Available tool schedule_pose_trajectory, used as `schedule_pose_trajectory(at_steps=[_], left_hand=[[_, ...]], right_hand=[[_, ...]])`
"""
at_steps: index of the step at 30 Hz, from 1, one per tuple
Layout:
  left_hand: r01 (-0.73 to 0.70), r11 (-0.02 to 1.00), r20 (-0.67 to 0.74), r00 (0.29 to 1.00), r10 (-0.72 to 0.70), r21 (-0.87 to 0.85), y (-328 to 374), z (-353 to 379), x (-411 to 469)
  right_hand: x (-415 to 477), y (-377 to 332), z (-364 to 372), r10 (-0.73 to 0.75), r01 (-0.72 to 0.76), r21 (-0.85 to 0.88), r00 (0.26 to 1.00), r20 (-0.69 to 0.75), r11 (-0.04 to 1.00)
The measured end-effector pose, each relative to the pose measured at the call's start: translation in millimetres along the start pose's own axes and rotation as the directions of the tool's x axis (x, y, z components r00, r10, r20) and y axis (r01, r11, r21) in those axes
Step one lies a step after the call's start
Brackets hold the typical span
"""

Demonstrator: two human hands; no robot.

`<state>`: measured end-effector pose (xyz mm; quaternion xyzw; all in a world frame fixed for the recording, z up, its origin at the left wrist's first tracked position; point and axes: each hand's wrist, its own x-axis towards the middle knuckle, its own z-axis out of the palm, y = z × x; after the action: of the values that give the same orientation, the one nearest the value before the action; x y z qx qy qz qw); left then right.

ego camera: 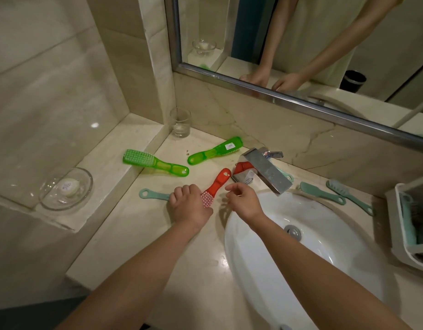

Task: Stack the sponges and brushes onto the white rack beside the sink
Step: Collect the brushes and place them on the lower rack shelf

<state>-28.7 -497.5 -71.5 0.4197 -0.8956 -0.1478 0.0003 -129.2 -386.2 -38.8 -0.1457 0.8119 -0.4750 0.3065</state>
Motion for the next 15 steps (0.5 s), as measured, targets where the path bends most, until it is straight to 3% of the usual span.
schedule_pose_trajectory(at_steps=[3, 5, 9, 12, 15], left_hand=[[-0.010, 0.997, -0.059, 0.998, 0.006, -0.079, -7.3, -6.1, -3.0], [-0.025, 0.989, -0.106, 0.994, 0.010, -0.144, -13.8, -12.2, -3.2], [-0.097, 0.965, -0.140, 0.988, 0.064, -0.242, -29.7, -31.0, -1.1], [-0.139, 0.930, -0.196, 0.978, 0.075, -0.339, -39.8, -46.8, 0.3], [-0.148, 0.905, -0.212, 0.975, 0.066, -0.398, -50.8, -57.5, 5.5]], right_hand=[[-1.3, -2.0, 7.0, -0.070, 0.074, -0.096, 0.997, 0.043, 0.993], [0.8, -6.1, 13.3, -0.165, 0.179, -0.253, 0.984, 0.073, 0.951], [9.5, -21.5, 27.5, -0.319, 0.384, -0.537, 0.923, 0.214, 0.751], [16.7, -31.9, 41.2, -0.234, 0.425, -0.675, 0.903, 0.360, 0.603], [18.8, -42.8, 53.4, -0.235, 0.415, -0.721, 0.910, 0.343, 0.555]])
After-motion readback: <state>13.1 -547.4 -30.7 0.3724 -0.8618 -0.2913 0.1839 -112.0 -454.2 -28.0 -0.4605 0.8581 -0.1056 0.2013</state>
